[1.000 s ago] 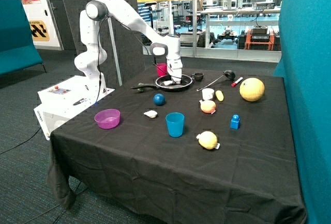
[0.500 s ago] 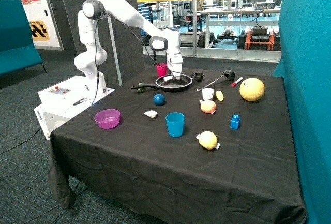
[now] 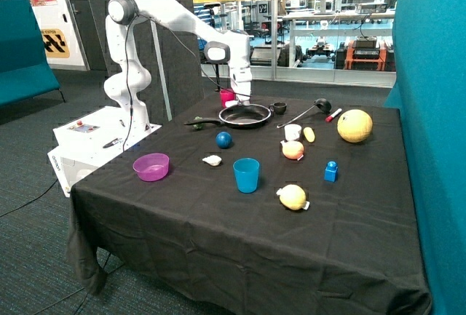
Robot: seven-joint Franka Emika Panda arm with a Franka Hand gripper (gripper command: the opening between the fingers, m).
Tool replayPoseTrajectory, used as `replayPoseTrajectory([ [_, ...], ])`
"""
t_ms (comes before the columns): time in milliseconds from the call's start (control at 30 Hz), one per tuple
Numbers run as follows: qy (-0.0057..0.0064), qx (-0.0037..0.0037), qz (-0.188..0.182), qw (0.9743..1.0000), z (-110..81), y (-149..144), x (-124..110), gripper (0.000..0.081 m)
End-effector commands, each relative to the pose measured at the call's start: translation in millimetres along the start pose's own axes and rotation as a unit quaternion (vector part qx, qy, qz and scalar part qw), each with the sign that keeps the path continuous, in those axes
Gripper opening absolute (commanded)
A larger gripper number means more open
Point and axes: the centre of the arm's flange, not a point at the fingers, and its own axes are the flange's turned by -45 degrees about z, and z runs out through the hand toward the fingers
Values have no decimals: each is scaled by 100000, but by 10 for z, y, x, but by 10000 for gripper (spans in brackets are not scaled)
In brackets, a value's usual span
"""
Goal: Clean the pan
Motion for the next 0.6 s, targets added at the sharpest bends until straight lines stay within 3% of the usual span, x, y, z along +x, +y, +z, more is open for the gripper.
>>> replayPoseTrajectory([
  [0,239,-112,718,99997,-122,145,-236,0],
  [567,239,-110,1190,99993,-161,382,-370,0],
])
